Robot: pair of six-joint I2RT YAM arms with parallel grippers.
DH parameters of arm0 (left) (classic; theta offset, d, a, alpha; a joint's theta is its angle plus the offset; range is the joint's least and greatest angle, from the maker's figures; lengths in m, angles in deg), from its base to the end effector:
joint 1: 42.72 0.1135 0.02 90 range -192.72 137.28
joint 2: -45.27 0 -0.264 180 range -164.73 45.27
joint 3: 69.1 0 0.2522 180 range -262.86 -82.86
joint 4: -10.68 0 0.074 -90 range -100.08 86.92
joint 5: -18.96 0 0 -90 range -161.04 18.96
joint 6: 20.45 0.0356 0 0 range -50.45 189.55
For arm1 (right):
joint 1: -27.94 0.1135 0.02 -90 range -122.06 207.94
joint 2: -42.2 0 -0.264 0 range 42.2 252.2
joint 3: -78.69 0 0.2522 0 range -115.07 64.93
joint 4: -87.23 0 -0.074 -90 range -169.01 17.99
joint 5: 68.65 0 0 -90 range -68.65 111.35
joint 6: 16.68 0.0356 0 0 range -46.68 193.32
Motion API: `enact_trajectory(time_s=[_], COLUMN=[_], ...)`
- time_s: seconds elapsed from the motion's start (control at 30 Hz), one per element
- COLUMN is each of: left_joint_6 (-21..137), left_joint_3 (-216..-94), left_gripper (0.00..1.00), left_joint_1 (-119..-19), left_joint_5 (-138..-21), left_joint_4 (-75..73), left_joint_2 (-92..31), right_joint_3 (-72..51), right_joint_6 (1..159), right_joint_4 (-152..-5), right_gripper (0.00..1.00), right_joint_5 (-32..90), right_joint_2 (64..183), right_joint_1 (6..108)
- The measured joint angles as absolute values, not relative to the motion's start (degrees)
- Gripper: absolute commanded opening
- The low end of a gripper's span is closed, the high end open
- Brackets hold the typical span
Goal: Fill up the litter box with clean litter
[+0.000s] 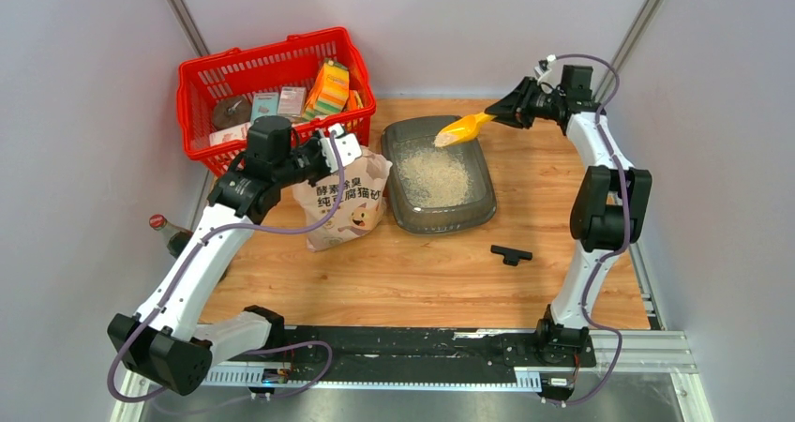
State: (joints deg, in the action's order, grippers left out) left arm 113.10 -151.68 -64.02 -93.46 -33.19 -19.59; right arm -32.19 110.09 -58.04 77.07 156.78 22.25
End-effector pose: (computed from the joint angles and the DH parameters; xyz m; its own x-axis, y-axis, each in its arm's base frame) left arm 0.2224 -0.1013 0.3821 0.1535 0.6238 -0.7664 0.7575 0.4238 0.4966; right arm 0.4558 -0.0159 0.2788 -0.8476 0.4233 -0.3201 -0.1010 0.4635 0.8803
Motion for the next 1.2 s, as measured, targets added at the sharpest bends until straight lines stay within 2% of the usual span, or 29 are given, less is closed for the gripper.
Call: enact_trajectory(time_s=[0.27, 0.57, 0.87, 1.2], left_joint_6=[113.7, 113.6, 113.6, 113.9], left_joint_3=[-150.5, -149.4, -148.8, -148.2], left_gripper=[0.00, 0.00, 0.00, 0.00], left_joint_1=[-64.0, -64.0, -64.0, -64.0], left_joint_5=[-93.5, -93.5, -93.9, -93.9], left_joint_4=[-32.3, -30.5, -30.1, -29.5], left_joint_2=[-18.5, -18.2, -17.7, -17.2], right_joint_3=[-40.2, -26.9, -29.4, -25.9], right_joint_6=[106.3, 105.4, 105.4, 104.7], right_joint_4=[-56.0, -53.3, -53.4, -51.8], right_gripper=[0.00, 0.00, 0.00, 0.00], right_joint_5=[72.4, 73.1, 74.7, 76.0], right_joint_2=[160.3, 153.7, 152.4, 146.1], right_joint_1=[25.2, 24.9, 22.4, 16.8])
